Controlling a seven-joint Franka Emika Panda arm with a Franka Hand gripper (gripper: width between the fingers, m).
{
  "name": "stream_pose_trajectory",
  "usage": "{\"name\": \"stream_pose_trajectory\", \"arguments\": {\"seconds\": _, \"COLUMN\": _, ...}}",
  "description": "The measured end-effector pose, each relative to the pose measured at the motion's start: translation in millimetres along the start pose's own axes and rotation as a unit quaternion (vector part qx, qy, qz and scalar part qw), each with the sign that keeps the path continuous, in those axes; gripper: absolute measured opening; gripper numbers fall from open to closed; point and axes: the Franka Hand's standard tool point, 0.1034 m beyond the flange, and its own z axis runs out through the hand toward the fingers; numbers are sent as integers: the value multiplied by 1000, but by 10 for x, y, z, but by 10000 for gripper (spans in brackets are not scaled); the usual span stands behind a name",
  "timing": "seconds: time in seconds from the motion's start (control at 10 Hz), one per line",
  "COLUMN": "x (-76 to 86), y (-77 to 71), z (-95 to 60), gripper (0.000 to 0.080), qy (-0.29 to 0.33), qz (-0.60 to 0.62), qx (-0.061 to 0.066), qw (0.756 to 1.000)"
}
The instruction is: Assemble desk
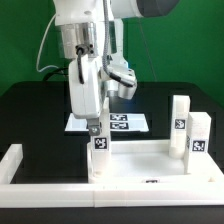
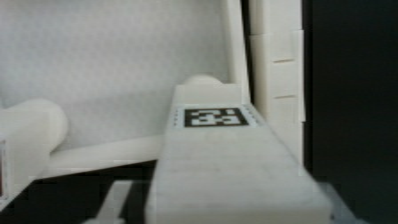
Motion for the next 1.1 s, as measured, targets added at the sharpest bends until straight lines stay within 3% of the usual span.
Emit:
{"name": "stream_pose_trajectory", "arguments": {"seconds": 0.1, "x": -9, "y": 1, "z": -2, "gripper": 304, "qy": 1, "qz": -33, "qx": 0, "qw": 999}}
{"name": "stream_pose_trajectory", "arguments": {"seconds": 0.2, "x": -63, "y": -13, "z": -25, "gripper": 487, "qy": 5, "qz": -113, "qx": 1, "qw": 994}}
{"name": "stream_pose_trajectory", "arguments": {"seconds": 0.3, "x": -127, "y": -25, "z": -27, "gripper": 595, "qy": 4, "qz": -207, "qx": 3, "qw": 978}}
{"name": "stream_pose_trajectory", "arguments": {"seconds": 0.5, "x": -235, "y": 19, "z": 1, "gripper": 639, "qy": -7, "qz": -339, "qx": -5, "qw": 941}}
{"name": "stream_pose_trajectory", "arguments": {"seconds": 0.8, "x": -203, "y": 19, "z": 4, "gripper": 646, "qy": -6, "qz": -427, "qx": -5, "qw": 904}}
{"name": "stream_pose_trajectory", "arguments": {"seconds": 0.9, "x": -190, "y": 1, "z": -11, "gripper": 649, "qy": -1, "qz": -496, "qx": -8, "qw": 868}}
{"name": "stream_pose_trajectory", "arguments": {"seconds": 1.1, "x": -124, "y": -51, "z": -44, "gripper": 649, "qy": 6, "qz": -650, "qx": -12, "qw": 759}}
